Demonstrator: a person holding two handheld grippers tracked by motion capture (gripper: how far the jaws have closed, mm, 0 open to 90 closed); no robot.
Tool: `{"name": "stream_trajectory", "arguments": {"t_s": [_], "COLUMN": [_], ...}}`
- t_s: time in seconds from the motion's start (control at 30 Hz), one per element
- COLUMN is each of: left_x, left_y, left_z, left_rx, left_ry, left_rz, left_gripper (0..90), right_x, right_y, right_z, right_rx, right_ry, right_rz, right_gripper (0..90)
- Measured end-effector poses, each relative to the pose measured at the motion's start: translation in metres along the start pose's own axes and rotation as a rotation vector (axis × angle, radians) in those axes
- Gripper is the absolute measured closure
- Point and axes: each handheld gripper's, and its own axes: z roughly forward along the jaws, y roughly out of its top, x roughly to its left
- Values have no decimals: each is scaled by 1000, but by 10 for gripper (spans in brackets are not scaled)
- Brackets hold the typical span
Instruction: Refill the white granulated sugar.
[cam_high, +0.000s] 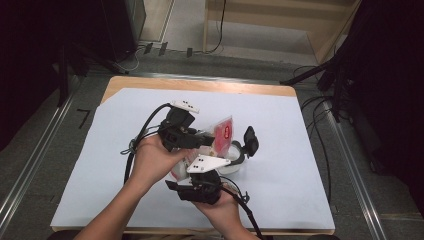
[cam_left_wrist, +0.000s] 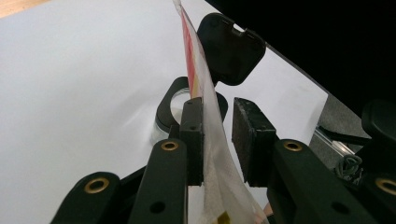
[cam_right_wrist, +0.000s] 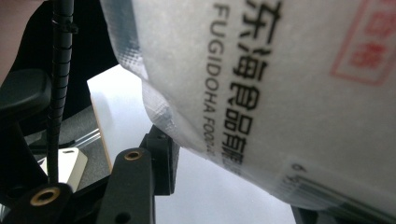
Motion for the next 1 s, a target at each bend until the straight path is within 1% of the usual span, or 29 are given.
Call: {"name": "stream_trajectory", "arguments": {"t_s": [0.33,0.53,0.57,1.0], "left_x": [-1,-1,-1,-1], "left_y": [0,1,1,1], "left_z": [0,1,1,1], "left_rx": [3,2,4,-4], "left_ry": [4,-2,5,2], "left_rz": [2,6,9,13], "left_gripper": [752,752,752,758], "right_x": [0,0,0,0], "right_y": [0,0,0,0], "right_z": [0,-1,-1,-1], "right_rx": [-1,0,-1,3], "right_ry": [-1,-1,-2,-2], "right_rz": [2,2,3,7], "right_gripper": [557,557,557,556]}}
